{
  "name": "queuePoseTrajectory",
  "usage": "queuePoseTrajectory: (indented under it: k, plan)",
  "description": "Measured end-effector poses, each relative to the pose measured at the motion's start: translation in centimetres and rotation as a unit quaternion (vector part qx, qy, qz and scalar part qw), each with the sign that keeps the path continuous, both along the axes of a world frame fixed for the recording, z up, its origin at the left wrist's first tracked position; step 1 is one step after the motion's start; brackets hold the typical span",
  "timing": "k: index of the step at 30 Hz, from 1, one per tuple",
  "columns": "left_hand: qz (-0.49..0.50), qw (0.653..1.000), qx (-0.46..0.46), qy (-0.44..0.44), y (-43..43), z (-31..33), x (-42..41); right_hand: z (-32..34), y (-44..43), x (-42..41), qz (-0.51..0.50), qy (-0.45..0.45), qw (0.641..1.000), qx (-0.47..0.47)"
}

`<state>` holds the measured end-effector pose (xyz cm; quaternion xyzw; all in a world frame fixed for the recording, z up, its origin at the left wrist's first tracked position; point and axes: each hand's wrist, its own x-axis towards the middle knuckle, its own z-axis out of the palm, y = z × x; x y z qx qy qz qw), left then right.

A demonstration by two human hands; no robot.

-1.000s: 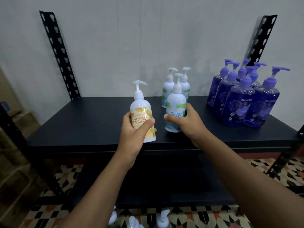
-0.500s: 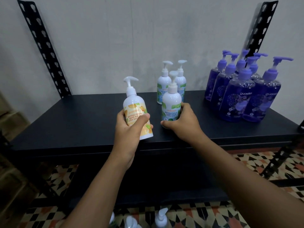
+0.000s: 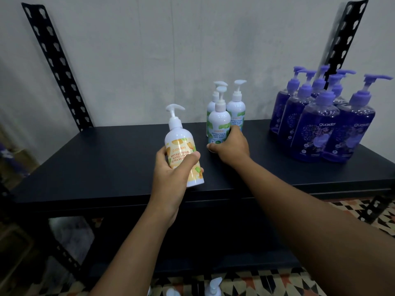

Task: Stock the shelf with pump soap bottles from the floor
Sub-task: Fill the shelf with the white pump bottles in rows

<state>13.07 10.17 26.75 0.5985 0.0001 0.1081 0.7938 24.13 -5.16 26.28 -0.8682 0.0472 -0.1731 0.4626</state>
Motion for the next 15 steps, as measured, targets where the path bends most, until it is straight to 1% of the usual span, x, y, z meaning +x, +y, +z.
queuePoseTrajectory:
  k: [8, 15]
  plan:
    - [-0.001, 1.0, -0.004, 0.006, 0.2, -0.1, 0.1, 0.0, 0.5, 1.0, -0.007, -0.001, 1.0, -0.008]
    - [-0.005, 1.0, -0.008, 0.007, 0.3, -0.3, 0.1, 0.3, 0.6, 1.2, -0.016, 0.014, 1.0, -0.017]
